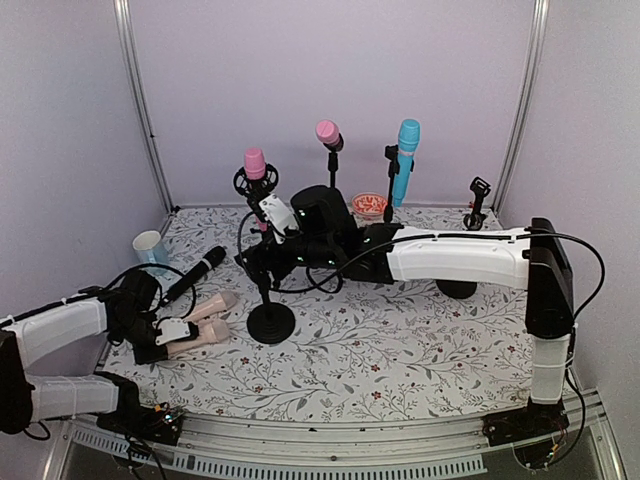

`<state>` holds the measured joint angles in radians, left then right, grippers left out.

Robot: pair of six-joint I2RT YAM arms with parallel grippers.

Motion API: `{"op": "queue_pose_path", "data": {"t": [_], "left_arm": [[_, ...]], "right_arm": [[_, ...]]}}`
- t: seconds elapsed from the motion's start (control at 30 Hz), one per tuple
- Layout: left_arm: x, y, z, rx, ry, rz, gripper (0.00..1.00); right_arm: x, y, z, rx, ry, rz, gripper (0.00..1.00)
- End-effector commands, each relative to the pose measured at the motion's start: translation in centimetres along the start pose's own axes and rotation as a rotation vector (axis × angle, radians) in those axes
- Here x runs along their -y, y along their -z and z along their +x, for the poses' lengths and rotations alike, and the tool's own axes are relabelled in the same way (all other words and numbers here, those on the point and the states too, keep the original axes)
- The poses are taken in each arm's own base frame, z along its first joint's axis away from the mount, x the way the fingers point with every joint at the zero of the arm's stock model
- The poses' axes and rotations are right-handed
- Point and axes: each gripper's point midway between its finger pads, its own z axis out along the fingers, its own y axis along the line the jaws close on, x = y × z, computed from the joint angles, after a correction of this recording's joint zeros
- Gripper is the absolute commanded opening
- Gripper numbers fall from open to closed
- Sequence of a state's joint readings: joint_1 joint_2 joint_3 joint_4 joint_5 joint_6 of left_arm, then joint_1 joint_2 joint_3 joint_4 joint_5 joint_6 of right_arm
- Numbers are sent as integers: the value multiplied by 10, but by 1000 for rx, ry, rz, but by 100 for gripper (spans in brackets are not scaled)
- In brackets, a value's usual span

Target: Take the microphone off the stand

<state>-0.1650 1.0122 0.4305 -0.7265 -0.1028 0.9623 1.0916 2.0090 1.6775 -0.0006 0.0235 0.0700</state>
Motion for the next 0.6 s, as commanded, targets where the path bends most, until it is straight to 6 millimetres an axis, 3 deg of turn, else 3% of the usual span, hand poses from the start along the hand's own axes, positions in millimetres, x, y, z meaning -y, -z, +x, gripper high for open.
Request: {"op": "queue_pose_path", "data": {"t": [0.0, 0.07, 0.23, 0.47, 0.57], "left_arm": [[-16, -1, -2, -12, 77, -37, 27], [-19, 2, -5, 0, 84, -48, 36], [-21, 10, -12, 38, 85, -50, 48], [-25, 20, -21, 78, 119, -39, 54], [-29, 26, -28, 105, 129, -40, 54]], "right_arm": [[5, -14, 15, -57, 57, 56, 92], [7, -16, 18, -64, 66, 66, 87], [13, -19, 20, -69, 114, 96, 75], [26, -13, 20, -74, 165, 159, 37], [37, -5, 20, -79, 180, 190, 28]]}}
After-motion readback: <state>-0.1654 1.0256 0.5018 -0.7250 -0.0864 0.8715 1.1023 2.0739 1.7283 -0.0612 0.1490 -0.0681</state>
